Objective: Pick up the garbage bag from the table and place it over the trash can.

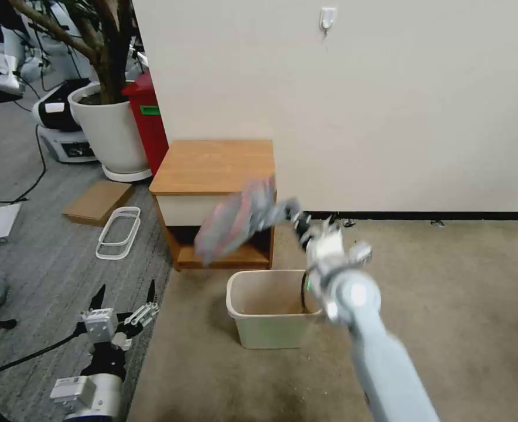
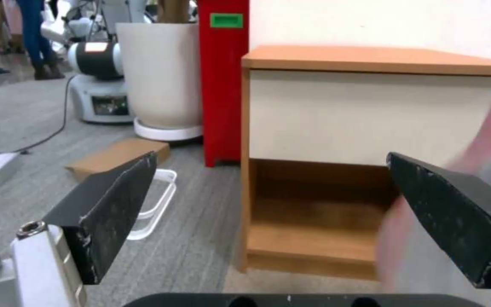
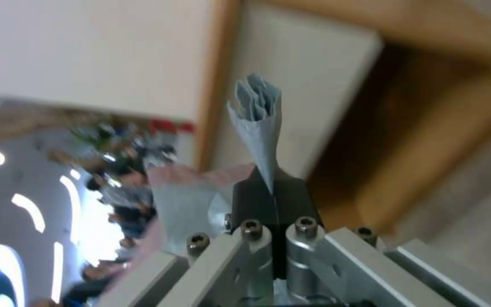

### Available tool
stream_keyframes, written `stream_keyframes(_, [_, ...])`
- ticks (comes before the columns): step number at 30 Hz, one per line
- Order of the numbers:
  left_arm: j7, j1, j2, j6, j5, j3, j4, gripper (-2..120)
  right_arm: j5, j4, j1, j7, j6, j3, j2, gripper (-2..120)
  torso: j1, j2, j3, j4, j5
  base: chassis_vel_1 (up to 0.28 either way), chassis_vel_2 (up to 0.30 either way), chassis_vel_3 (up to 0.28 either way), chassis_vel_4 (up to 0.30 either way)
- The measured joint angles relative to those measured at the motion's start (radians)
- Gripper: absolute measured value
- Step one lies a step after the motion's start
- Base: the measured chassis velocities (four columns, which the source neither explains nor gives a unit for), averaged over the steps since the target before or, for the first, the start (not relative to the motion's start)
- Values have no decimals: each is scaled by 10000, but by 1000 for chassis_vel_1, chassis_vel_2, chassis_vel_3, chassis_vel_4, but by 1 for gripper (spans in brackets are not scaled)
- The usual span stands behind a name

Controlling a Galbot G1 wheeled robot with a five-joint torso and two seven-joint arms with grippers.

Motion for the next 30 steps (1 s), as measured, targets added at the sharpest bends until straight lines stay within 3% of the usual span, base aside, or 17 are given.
stream_keyframes(8, [6, -14, 116, 4, 2, 49, 3, 100, -825, -132, -824, -101, 241, -401, 291, 0, 1, 0, 0, 1, 0, 0, 0, 0, 0])
stream_keyframes(26, [30, -353, 329, -8, -4, 251, 237, 100, -3696, -447, -1674, -378, 514, -361, -121, 0, 0, 0, 1, 1, 1, 0, 0, 0, 0])
stream_keyframes(30, [36, -424, 371, 6, -4, 295, 308, 100, -4021, -449, -1670, -384, 513, -312, -170, 15, 0, 0, 1, 1, 1, 0, 0, 0, 0])
